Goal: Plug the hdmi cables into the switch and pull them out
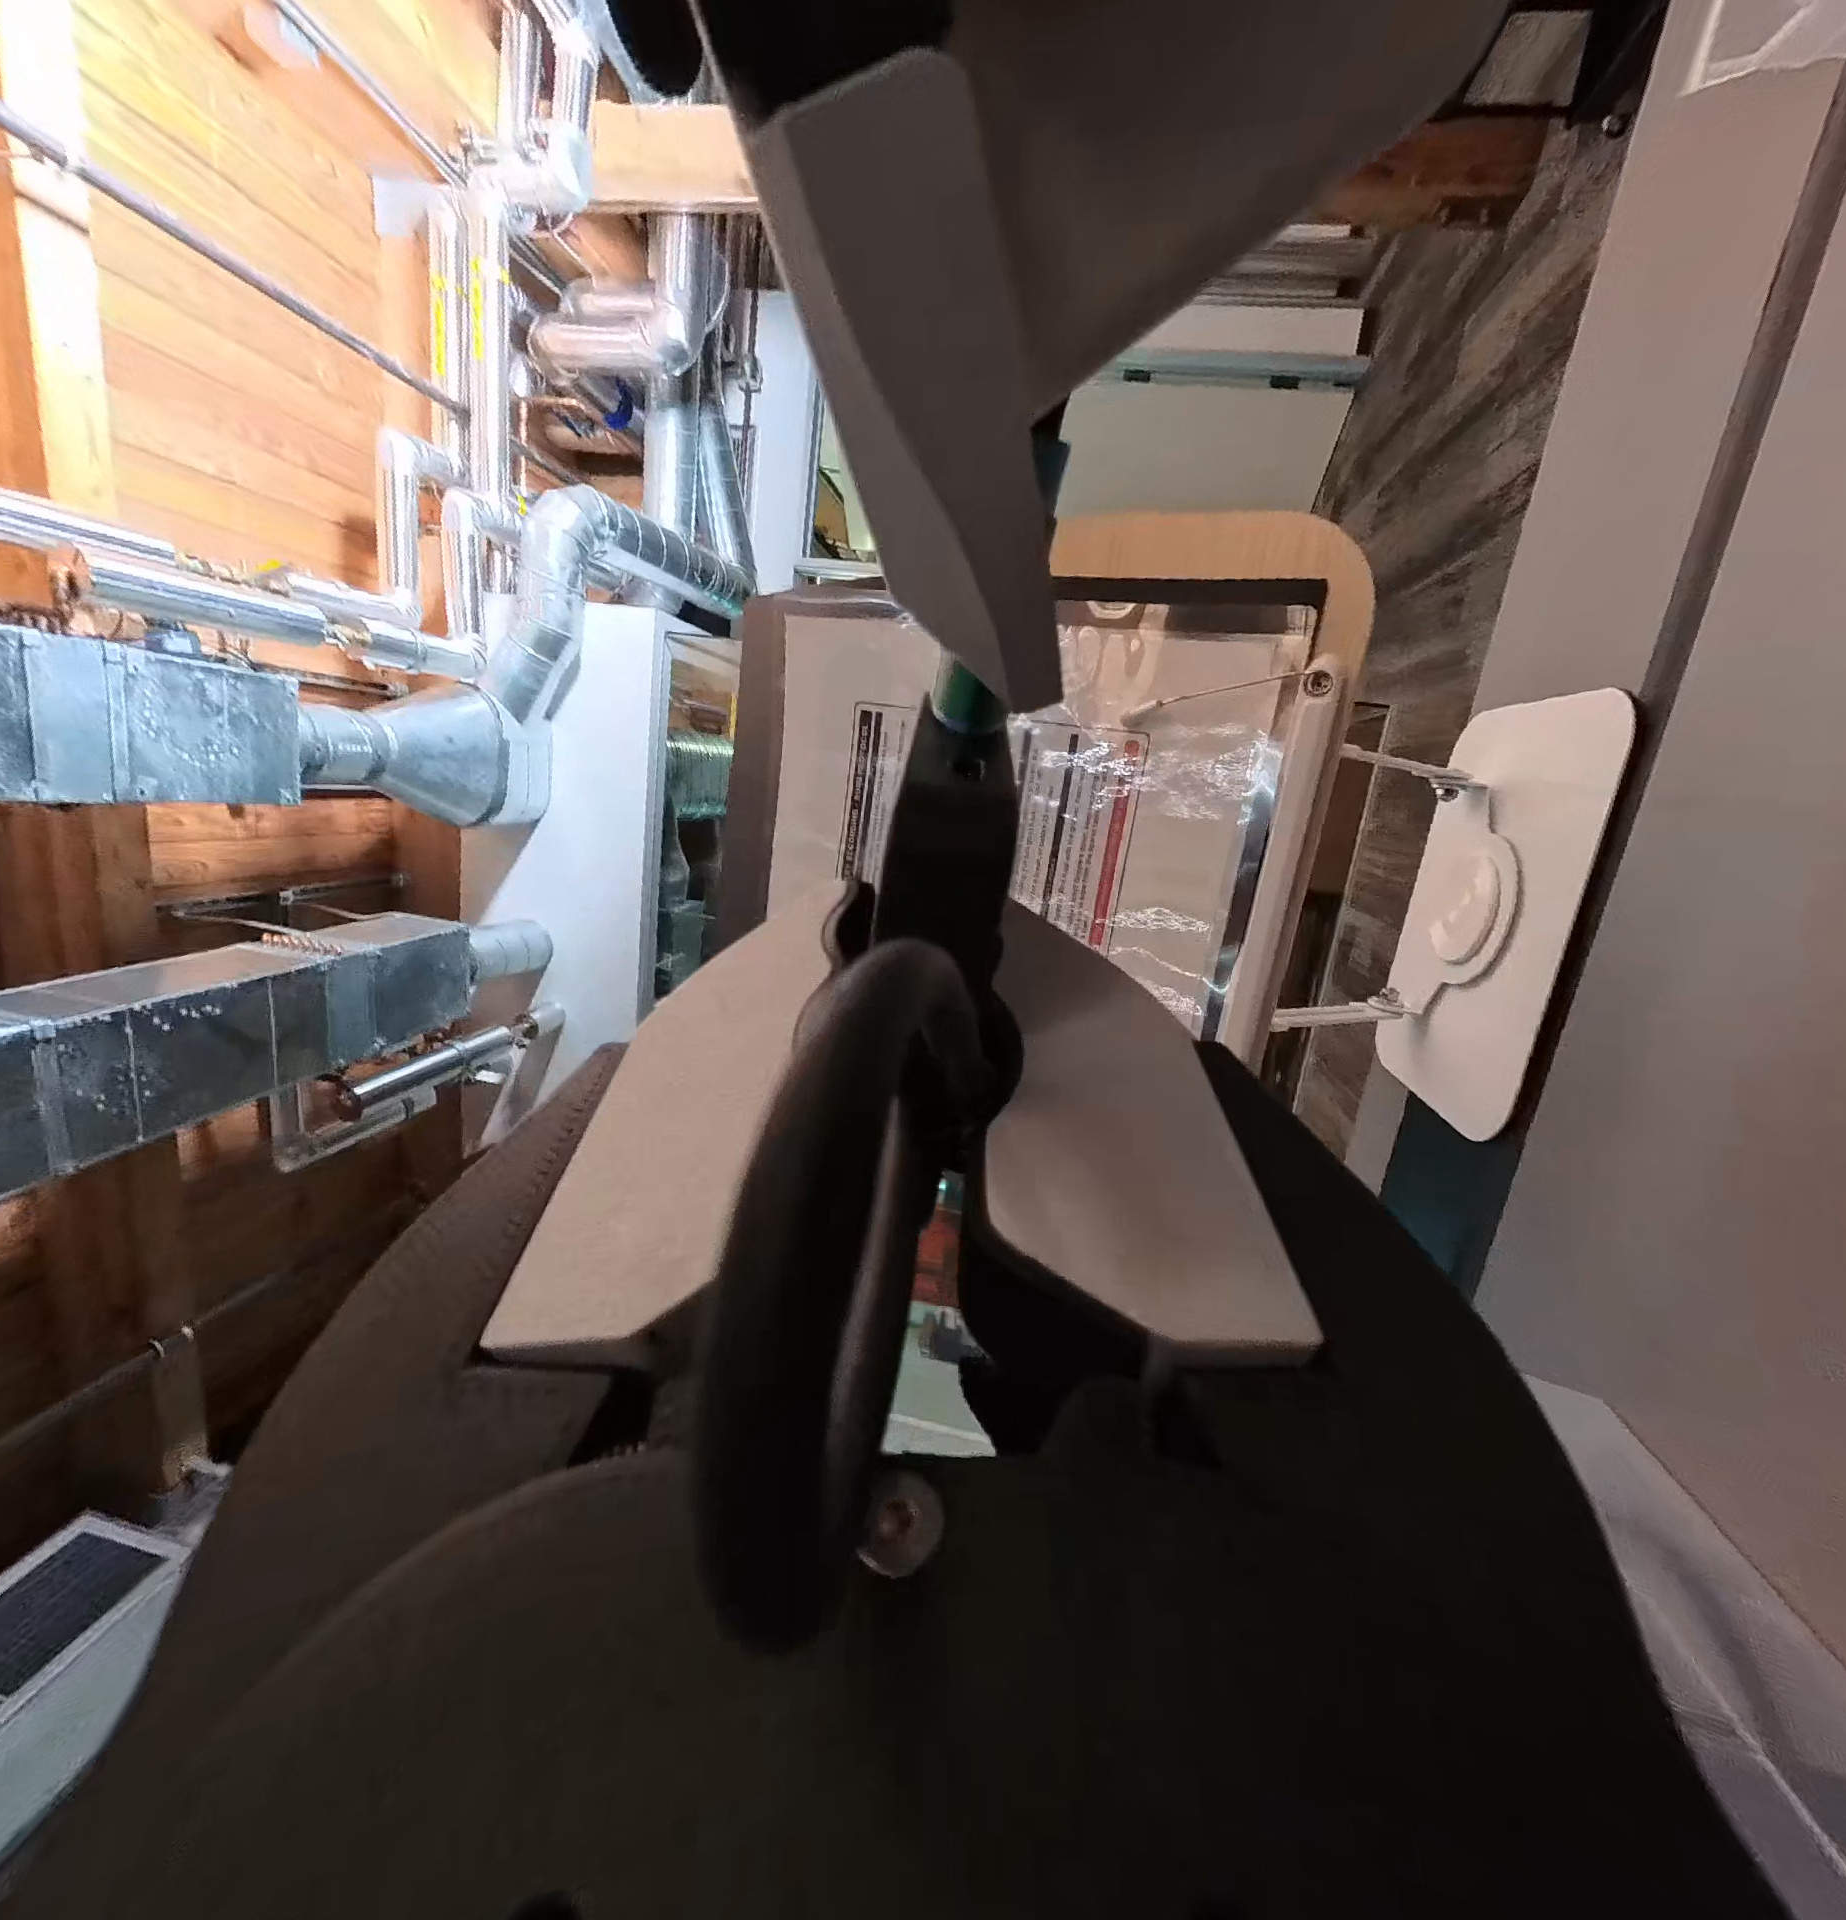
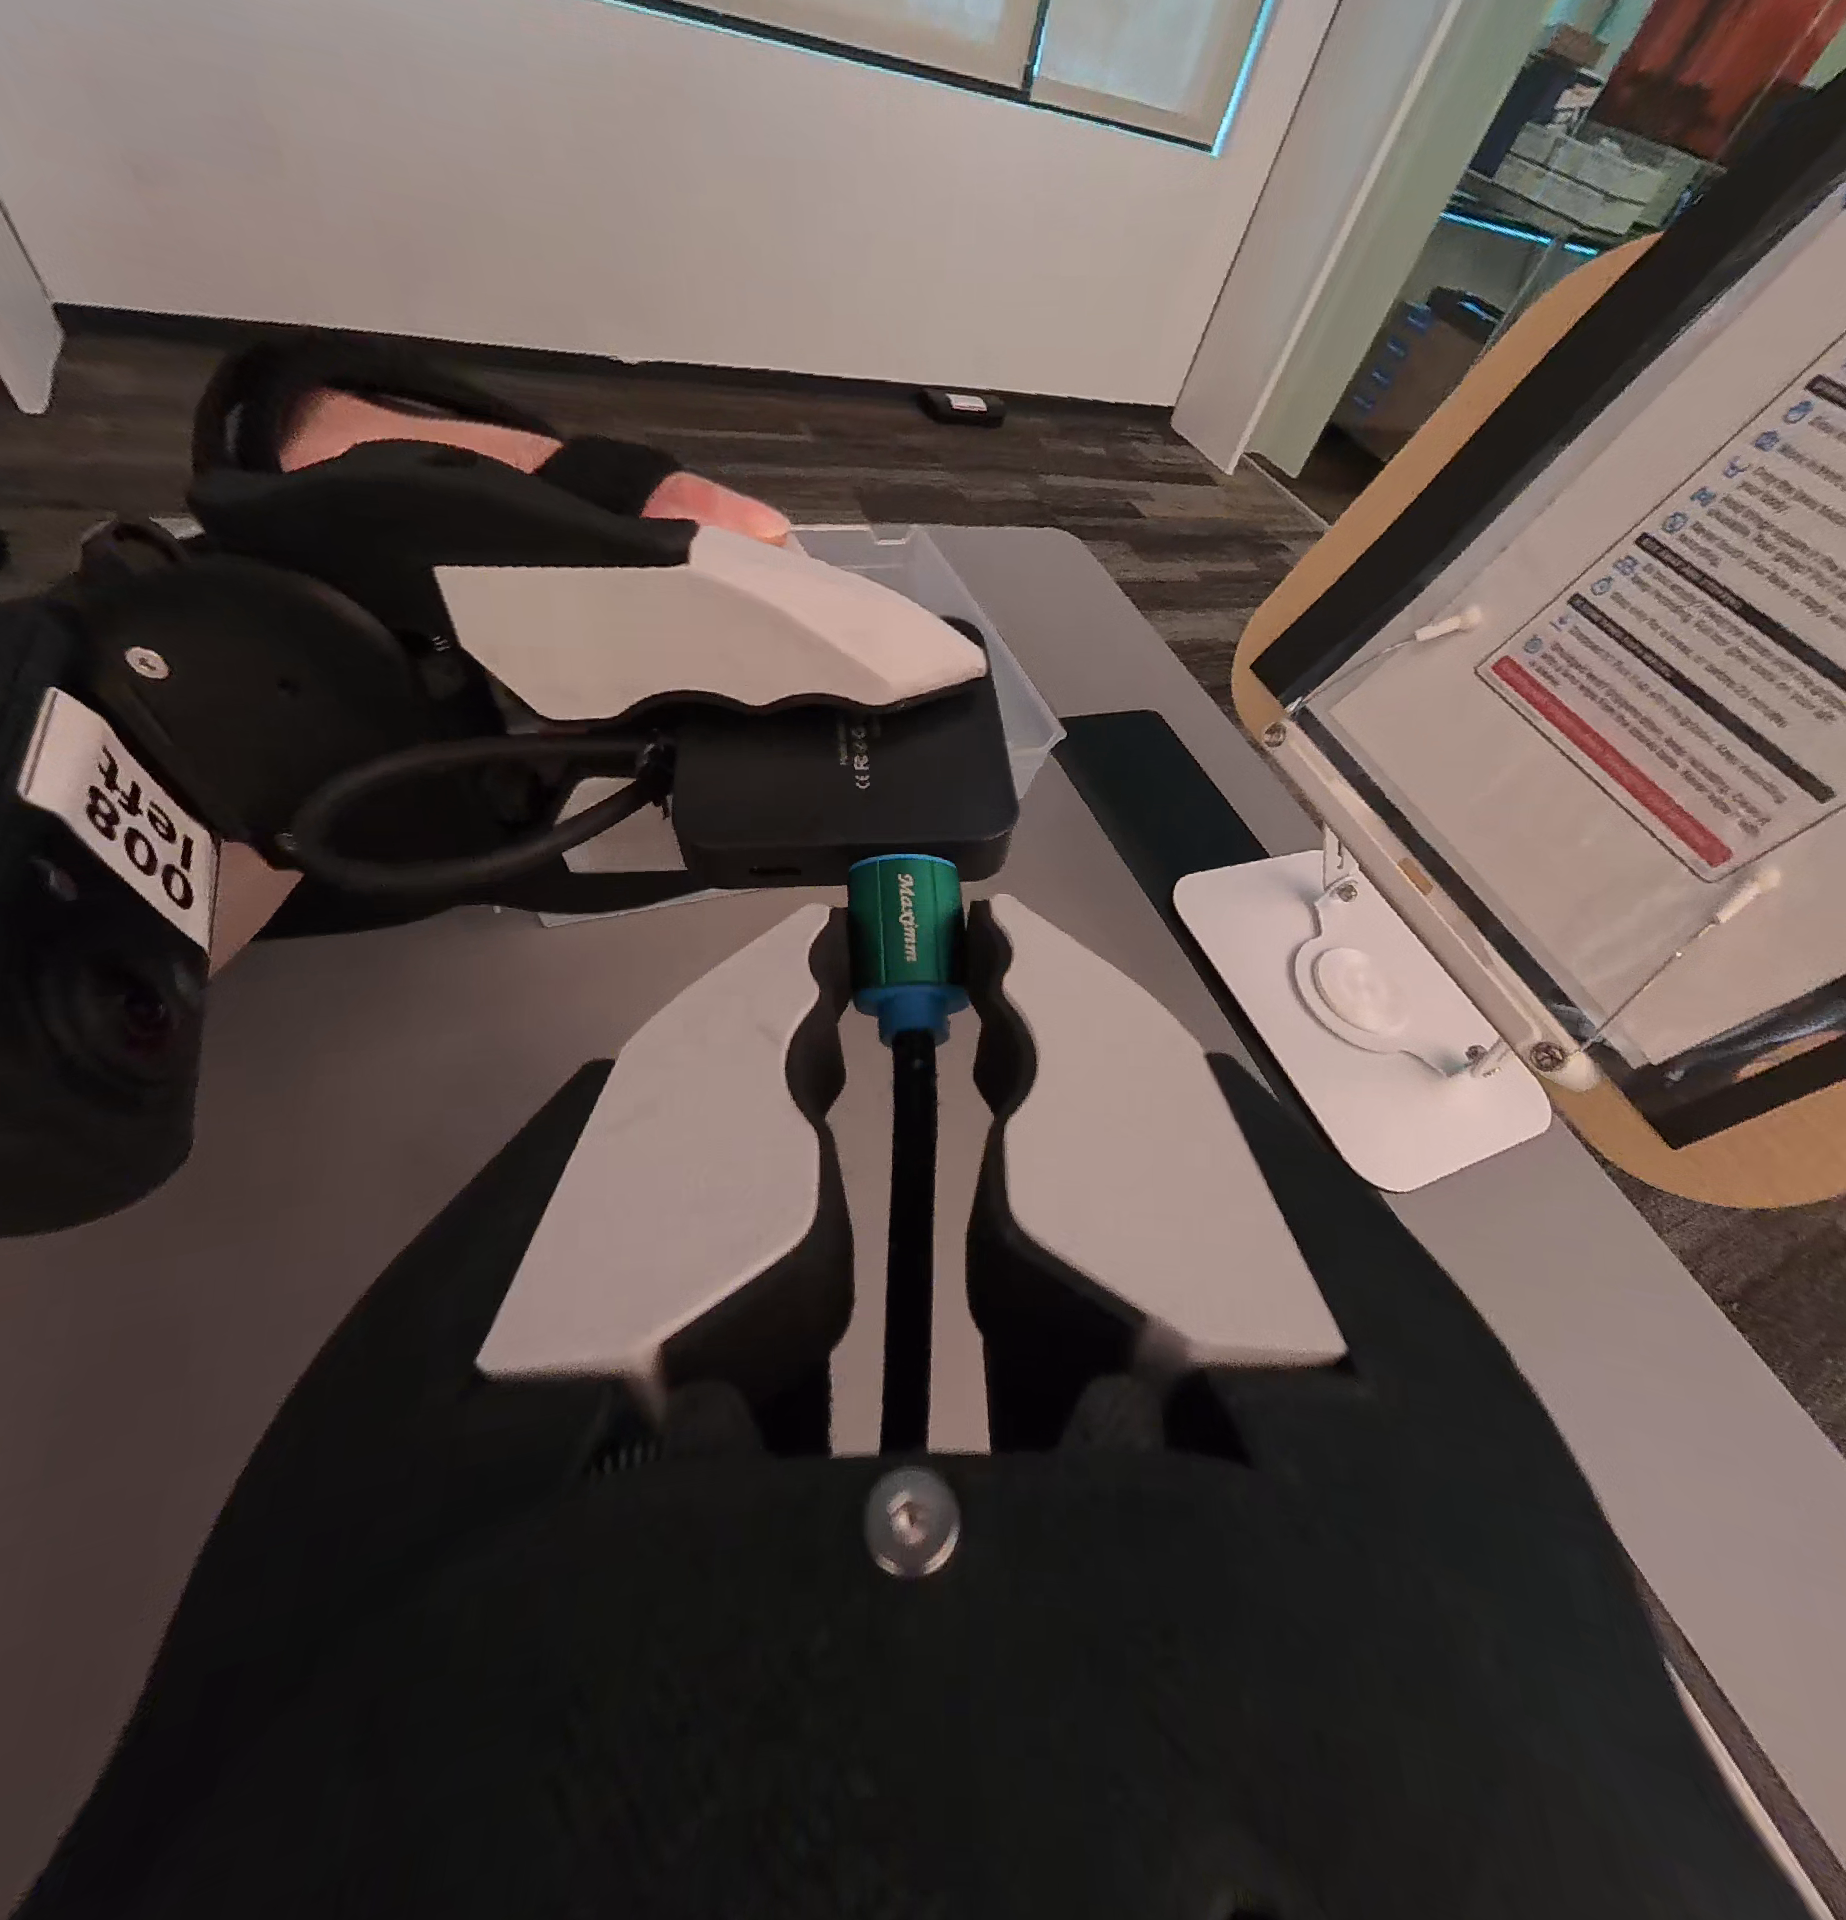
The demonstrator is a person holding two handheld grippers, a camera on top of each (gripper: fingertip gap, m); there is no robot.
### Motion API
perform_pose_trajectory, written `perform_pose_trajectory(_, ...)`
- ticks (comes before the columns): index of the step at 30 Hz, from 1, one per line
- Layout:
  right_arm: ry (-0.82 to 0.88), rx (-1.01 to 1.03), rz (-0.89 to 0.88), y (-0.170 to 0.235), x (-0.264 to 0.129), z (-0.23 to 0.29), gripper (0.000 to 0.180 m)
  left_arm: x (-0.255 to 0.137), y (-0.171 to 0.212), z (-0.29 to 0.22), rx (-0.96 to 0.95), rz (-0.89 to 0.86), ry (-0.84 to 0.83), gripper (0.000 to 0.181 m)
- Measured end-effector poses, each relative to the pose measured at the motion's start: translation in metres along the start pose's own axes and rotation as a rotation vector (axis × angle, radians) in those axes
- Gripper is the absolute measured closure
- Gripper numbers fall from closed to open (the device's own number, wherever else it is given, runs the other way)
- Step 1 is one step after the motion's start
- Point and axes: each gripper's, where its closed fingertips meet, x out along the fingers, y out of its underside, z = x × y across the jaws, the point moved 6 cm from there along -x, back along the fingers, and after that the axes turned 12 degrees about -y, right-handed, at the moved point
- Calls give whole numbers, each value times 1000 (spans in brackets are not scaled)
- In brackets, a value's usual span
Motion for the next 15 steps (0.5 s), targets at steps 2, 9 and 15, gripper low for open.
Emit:
perform_pose_trajectory(2, 11, -3, 6, -1, -1, 1, 157, 0, 0, 1, -9, 7, 7, 164)
perform_pose_trajectory(9, -72, -50, 71, 6, -11, 8, 157, -6, -11, -2, 23, -72, 47, 164)
perform_pose_trajectory(15, -52, 55, 17, 6, -13, 1, 157, -1, -12, -3, -28, 26, 67, 163)
